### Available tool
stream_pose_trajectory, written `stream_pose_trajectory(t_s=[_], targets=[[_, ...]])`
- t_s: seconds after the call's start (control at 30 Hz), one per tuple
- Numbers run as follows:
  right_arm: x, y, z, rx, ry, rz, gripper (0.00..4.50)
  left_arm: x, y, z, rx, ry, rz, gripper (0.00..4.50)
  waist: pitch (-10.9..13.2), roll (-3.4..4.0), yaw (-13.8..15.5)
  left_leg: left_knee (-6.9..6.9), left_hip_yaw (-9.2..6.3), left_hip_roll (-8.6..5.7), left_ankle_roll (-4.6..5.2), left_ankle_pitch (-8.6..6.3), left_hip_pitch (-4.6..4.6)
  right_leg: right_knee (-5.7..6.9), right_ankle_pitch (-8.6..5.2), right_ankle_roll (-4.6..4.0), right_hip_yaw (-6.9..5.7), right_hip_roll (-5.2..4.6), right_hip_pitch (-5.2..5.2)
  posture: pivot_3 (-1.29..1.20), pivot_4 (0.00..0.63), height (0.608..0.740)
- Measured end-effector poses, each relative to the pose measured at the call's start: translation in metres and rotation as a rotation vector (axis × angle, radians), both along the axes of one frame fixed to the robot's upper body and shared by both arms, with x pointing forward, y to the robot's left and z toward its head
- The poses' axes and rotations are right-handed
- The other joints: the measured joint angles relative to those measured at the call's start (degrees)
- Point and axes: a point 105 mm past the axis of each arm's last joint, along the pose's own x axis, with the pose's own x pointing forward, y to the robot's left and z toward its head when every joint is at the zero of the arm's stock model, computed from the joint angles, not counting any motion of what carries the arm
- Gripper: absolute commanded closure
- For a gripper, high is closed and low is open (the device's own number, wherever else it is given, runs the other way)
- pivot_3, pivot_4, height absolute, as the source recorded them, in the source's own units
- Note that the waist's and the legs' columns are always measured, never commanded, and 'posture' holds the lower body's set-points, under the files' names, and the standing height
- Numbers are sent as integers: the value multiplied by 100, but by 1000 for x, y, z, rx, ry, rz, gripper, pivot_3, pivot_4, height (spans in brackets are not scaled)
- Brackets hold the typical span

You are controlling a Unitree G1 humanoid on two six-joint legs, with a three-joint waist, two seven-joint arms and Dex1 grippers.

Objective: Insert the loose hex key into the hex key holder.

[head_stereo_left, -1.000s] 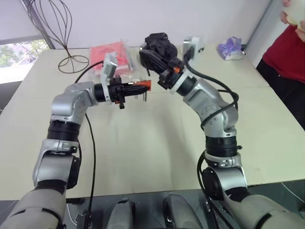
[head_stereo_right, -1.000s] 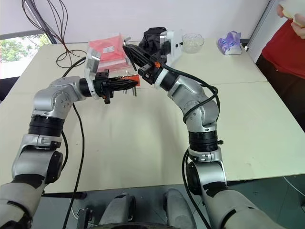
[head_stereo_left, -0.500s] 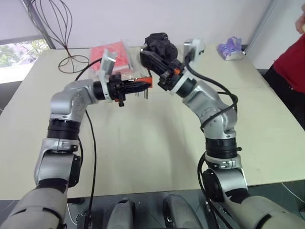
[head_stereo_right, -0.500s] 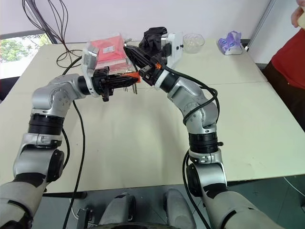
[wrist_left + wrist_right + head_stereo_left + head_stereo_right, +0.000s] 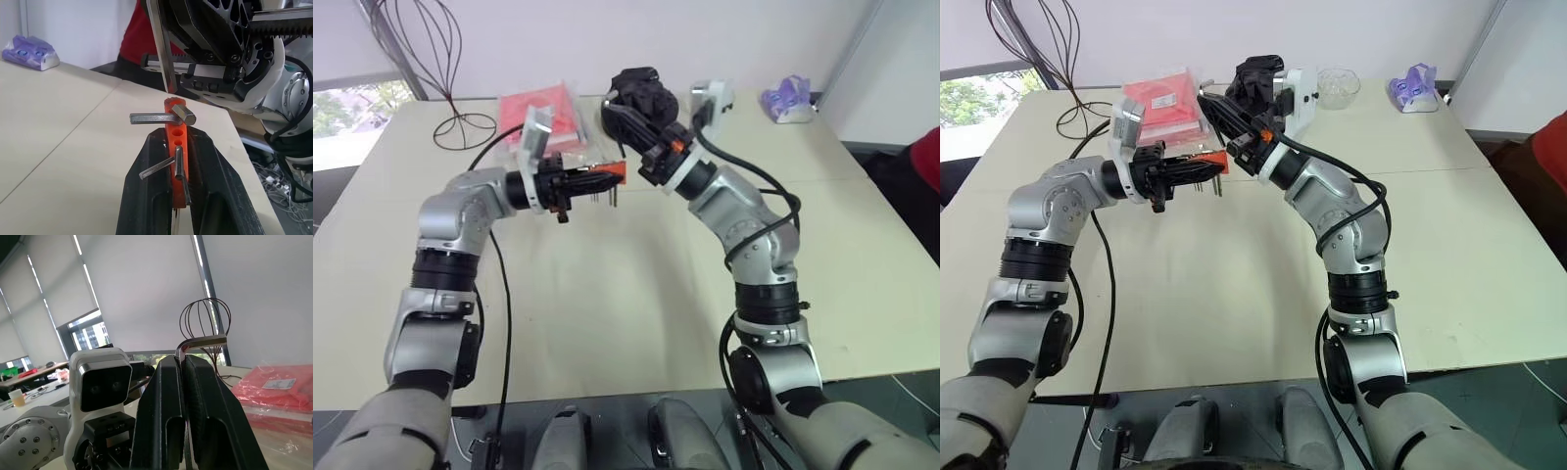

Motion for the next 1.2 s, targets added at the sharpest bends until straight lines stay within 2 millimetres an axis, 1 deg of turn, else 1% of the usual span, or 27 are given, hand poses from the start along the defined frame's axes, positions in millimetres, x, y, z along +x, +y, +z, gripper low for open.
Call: stream_pose_trajectory(t_s=[0.5,0.77,1.13,1.2], targets=[[0,1,0,8,5,5,4425,2,-2,0,-11,-1,18,4500,0,0,-2,0,0,0,0,0,0,0,0,0,0,0,0,0,150,740],[0,0,3,24,-12,-6,4425,4,-5,3,-83,55,25,4500,0,0,-3,0,0,0,0,0,0,0,0,0,0,0,0,0,150,740],[9,-7,0,48,-11,-49,4425,2,-5,3,-100,113,15,4500,0,0,-3,0,0,1,0,0,0,0,0,0,0,0,0,0,150,740],[17,-11,-10,27,28,-72,4425,-1,-2,13,-132,81,7,4500,0,0,-6,0,1,2,0,0,0,-1,0,0,1,0,0,0,150,740]])
